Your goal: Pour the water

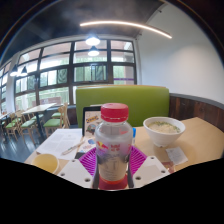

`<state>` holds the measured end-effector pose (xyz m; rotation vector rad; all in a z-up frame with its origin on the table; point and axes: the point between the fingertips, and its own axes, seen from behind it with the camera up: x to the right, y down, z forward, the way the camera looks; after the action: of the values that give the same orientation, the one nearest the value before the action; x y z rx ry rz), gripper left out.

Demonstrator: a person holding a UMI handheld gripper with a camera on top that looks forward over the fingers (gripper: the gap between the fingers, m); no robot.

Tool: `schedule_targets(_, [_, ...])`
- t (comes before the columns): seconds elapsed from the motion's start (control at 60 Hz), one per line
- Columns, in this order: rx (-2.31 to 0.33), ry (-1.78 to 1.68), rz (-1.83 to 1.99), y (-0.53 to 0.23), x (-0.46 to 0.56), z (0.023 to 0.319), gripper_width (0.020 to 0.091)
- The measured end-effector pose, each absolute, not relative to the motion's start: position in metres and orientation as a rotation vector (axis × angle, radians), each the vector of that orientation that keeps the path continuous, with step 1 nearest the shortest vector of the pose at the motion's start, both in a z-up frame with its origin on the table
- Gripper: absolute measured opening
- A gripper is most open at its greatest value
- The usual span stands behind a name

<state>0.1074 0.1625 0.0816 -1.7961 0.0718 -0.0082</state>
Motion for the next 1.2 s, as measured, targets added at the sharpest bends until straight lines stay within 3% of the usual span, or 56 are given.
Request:
schedule_targets(0.133, [-1.848,0.047,-0.029,0.165,0.103,0.052,0.0401])
schedule_targets(0.35, [-1.824,0.063,-0.023,0.161,0.097,0.059,0.0395])
schedule_targets(0.483, [-1.855,0.063,-0.030,0.159,0.099,0.059,0.0549])
schedule_targets(0.517, [-1.878,0.069,-0.027,0.154,0.100,0.057,0.0625])
schedule_targets(0.567, [-1.892,0.075,0.000,0.144,0.100,0.059,0.0828])
schedule_targets(0.583, [-1.893,0.077,0.007,0.140,0.100,0.061,0.0854])
schedule_targets(0.667, [-1.900,0.081,-0.004,0.114,0.102,0.070,0.0813])
schedule_targets(0.833, [-1.933,0.047,-0.025,0.027,0.094,0.091,0.0820])
schedule_targets(1.2, [-2.008,0.018,0.106,-0.152,0.053,0.096,0.0813])
